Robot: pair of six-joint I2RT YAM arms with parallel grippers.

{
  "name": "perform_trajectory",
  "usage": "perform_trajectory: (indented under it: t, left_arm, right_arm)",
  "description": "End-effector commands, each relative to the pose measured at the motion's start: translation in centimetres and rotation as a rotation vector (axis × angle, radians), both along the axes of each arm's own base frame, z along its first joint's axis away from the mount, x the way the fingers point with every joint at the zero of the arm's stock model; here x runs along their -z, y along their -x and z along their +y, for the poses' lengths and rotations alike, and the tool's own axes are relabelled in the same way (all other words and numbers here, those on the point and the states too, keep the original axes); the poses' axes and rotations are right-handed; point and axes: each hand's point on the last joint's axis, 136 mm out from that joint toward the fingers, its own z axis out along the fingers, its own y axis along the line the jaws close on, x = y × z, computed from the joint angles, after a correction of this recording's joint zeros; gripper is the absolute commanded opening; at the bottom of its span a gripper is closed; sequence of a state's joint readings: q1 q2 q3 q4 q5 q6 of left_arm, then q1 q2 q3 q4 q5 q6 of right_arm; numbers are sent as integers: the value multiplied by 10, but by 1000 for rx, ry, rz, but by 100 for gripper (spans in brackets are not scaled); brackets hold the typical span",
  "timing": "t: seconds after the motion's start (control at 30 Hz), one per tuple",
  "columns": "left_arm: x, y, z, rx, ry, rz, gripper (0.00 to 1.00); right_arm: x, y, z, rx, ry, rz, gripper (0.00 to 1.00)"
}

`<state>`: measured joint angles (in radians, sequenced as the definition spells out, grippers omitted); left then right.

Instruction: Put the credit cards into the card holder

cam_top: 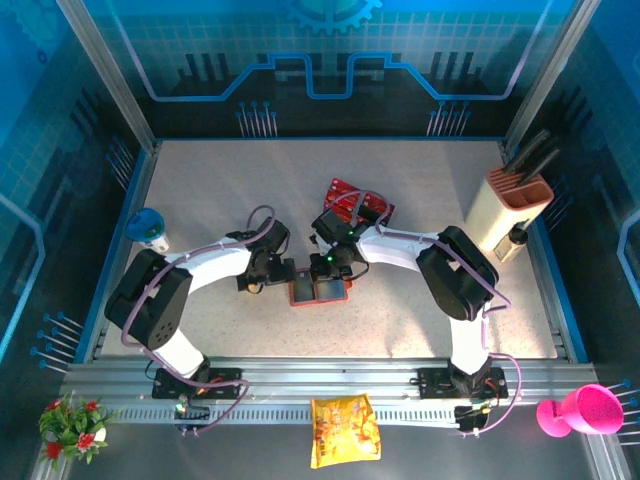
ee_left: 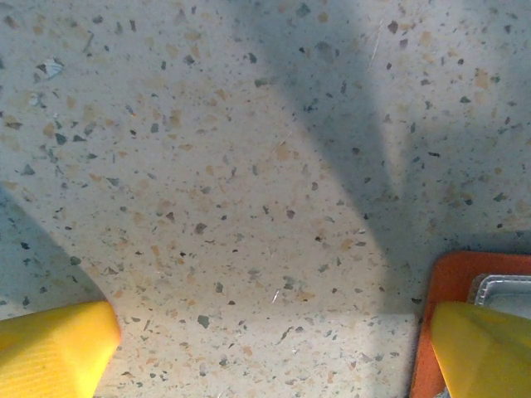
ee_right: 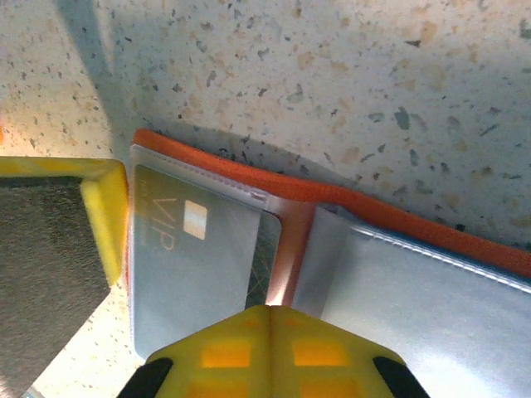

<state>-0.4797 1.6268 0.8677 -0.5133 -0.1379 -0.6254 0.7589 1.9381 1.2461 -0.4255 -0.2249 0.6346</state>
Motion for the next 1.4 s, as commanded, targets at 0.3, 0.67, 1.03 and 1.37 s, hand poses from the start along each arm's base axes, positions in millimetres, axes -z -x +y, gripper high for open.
perform_trajectory:
  t: [0.3, 0.67, 1.03, 1.37]
  left_arm:
    - [3, -16, -5, 86, -11, -6, 99]
    - [-41, -30, -11, 35, 59, -91, 99]
    - [-49, -15, -69, 28, 144, -91, 99]
    - [-31, -3, -85, 66, 89, -65, 99]
  right_arm:
    - [-28, -8, -25, 75, -12, -48, 2]
    - [-40, -27, -68, 114, -62, -44, 5]
    - [-22, -23, -64, 40, -50, 1, 4]
    - [-11, -21, -59, 17, -59, 29, 4]
